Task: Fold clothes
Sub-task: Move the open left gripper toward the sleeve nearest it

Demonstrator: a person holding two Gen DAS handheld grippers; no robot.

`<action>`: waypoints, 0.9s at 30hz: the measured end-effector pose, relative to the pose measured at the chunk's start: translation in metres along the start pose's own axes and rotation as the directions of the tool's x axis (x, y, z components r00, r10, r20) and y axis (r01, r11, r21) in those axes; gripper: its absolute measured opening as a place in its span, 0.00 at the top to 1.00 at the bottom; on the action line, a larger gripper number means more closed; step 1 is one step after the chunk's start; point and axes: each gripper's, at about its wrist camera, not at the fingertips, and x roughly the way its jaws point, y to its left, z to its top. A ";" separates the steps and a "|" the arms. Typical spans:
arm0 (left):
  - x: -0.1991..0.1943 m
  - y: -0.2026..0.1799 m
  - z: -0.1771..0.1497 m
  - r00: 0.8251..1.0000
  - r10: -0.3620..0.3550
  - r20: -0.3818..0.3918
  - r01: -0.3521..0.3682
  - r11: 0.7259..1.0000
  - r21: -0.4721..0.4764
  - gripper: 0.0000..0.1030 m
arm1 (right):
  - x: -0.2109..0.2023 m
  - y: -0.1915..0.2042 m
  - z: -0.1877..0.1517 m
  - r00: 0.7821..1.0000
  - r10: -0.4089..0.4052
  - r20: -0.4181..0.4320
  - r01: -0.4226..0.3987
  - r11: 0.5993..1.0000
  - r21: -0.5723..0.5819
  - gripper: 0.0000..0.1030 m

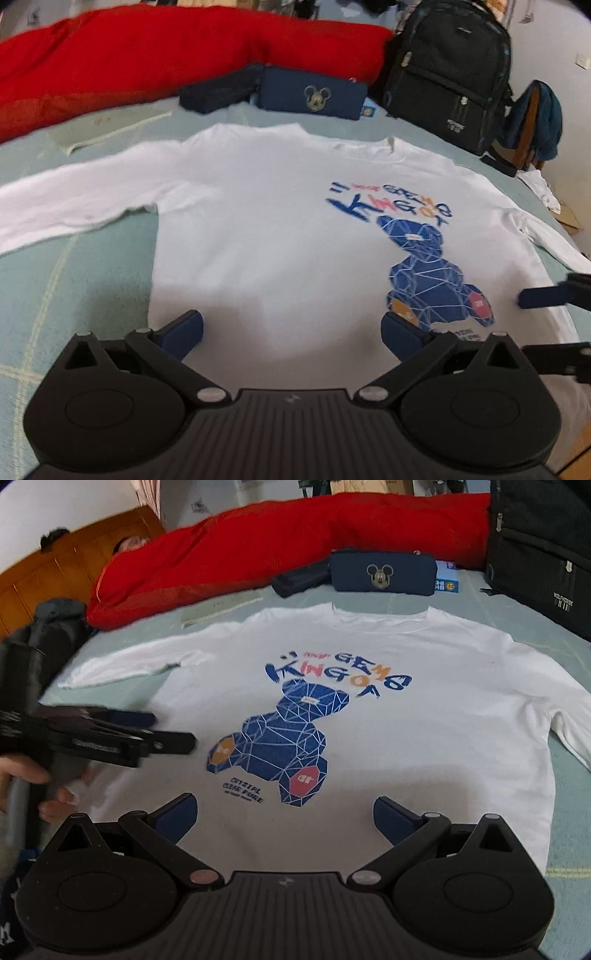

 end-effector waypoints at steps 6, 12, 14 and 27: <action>0.003 0.009 0.000 1.000 0.000 -0.025 -0.001 1.000 -0.020 0.01 | 0.010 0.008 0.010 1.000 0.008 0.007 -0.008 1.000 0.006 0.00; -0.014 0.031 -0.002 0.999 -0.035 -0.024 0.034 0.998 -0.050 0.01 | 0.016 0.008 0.012 1.000 -0.004 -0.020 0.005 1.000 0.005 0.00; -0.028 0.048 0.007 1.000 -0.022 -0.005 0.022 0.999 -0.050 0.01 | 0.012 0.006 0.014 1.000 0.006 -0.010 -0.006 1.000 0.020 0.00; -0.052 0.284 0.046 0.949 0.312 0.039 -0.274 0.881 -0.386 0.01 | 0.002 0.007 0.030 0.999 -0.002 0.052 0.000 0.999 0.037 0.00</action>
